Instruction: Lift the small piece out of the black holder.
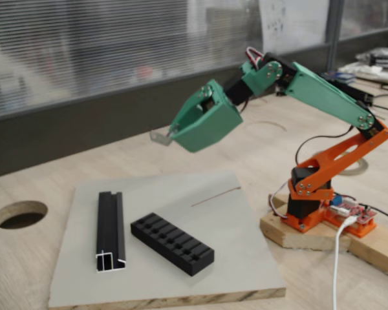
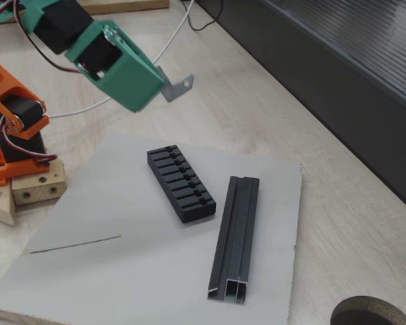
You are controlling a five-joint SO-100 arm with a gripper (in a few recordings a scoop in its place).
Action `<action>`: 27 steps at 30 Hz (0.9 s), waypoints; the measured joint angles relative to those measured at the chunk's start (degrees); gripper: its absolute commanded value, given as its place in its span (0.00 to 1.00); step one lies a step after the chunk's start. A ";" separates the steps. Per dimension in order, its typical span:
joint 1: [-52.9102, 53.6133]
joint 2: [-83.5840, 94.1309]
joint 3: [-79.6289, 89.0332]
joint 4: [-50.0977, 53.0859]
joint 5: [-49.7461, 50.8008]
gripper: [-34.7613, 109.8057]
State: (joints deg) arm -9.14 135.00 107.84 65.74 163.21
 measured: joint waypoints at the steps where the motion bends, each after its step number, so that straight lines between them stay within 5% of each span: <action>1: 0.00 0.00 -0.35 0.00 0.00 0.26; 27: 0.00 0.00 -0.79 0.00 0.00 0.26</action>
State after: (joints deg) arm -9.14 135.00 107.05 65.74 163.21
